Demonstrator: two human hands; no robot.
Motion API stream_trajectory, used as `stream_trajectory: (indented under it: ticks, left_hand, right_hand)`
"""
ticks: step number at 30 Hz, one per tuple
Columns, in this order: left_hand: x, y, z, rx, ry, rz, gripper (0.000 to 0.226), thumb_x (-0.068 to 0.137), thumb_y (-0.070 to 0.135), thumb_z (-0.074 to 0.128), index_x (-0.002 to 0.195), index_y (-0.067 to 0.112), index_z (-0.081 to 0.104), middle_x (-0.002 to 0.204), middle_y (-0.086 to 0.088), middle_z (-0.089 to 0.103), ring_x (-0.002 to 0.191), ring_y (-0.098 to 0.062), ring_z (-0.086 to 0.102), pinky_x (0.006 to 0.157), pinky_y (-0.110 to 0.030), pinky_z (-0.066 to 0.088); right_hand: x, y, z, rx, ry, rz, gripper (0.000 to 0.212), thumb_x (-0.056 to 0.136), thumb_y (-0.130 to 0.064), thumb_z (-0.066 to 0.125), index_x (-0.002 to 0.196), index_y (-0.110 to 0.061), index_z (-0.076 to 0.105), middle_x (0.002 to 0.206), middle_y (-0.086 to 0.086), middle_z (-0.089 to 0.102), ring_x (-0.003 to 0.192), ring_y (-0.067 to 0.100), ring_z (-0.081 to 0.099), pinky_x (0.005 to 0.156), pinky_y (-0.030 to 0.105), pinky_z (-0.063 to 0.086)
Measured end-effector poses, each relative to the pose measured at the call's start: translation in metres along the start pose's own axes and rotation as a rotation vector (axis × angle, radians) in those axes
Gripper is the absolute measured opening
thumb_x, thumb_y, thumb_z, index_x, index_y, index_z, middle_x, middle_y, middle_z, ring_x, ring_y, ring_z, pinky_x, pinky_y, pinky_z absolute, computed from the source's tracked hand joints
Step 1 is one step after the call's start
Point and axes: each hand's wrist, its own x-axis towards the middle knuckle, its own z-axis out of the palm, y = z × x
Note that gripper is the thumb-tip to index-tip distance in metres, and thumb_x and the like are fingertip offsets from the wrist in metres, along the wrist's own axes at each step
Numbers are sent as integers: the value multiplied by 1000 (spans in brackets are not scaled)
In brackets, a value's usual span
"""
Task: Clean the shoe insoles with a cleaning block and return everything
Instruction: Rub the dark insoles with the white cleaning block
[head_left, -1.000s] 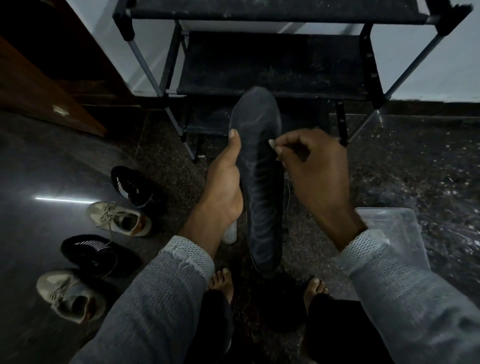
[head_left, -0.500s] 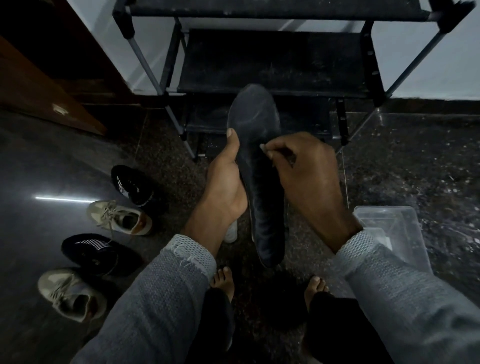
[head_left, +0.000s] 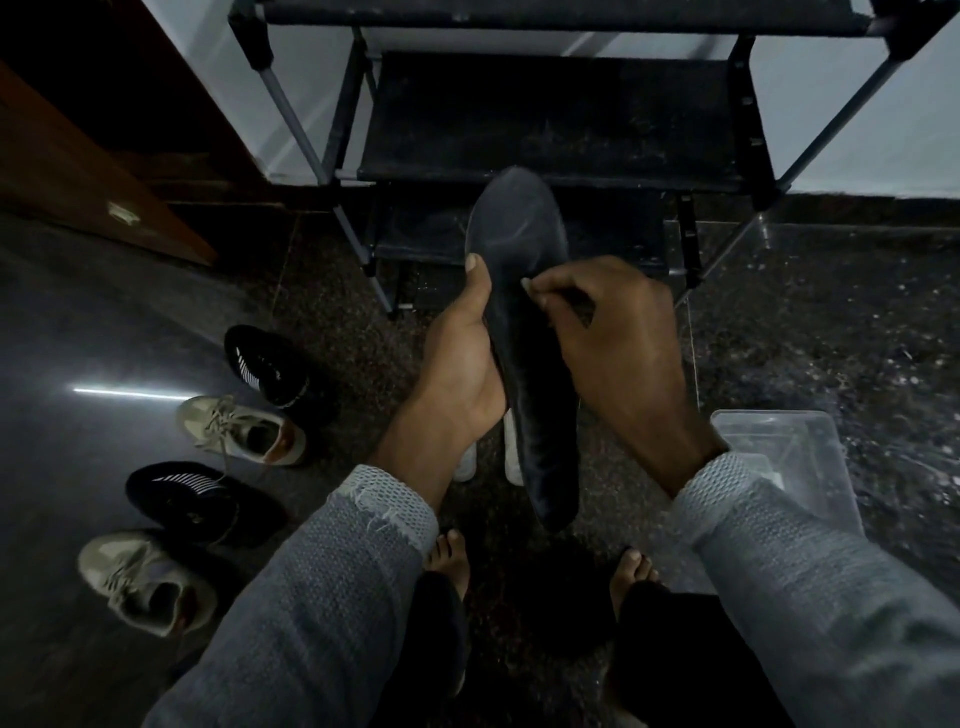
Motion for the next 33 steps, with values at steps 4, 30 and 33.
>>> stream_trajectory:
  ticks: [4, 30, 33]
  left_hand:
    - [0, 1, -2, 50, 32, 38, 52, 101, 49, 35, 107, 8, 66, 103, -11, 74, 96, -19, 71, 77, -28, 58]
    - [-3, -1, 0, 71, -61, 10, 51, 102, 48, 31, 114, 11, 64, 113, -13, 70, 106, -23, 68, 90, -34, 54]
    - [-1, 1, -5, 51, -52, 16, 52, 102, 50, 31, 114, 11, 64, 114, -11, 71, 106, -21, 68, 87, -31, 56]
  right_hand:
    - [-12, -14, 9, 55, -94, -107, 20, 87, -4, 63, 100, -13, 75, 97, 2, 72, 88, 12, 66, 80, 33, 55]
    - [8, 5, -1, -41, -18, -99, 18, 86, -7, 66, 101, -10, 75, 98, 7, 71, 88, 14, 66, 82, 26, 53]
    - [-1, -2, 4, -34, -96, -140, 21, 83, -3, 65, 101, -9, 75, 98, 7, 71, 89, 16, 67, 82, 31, 55]
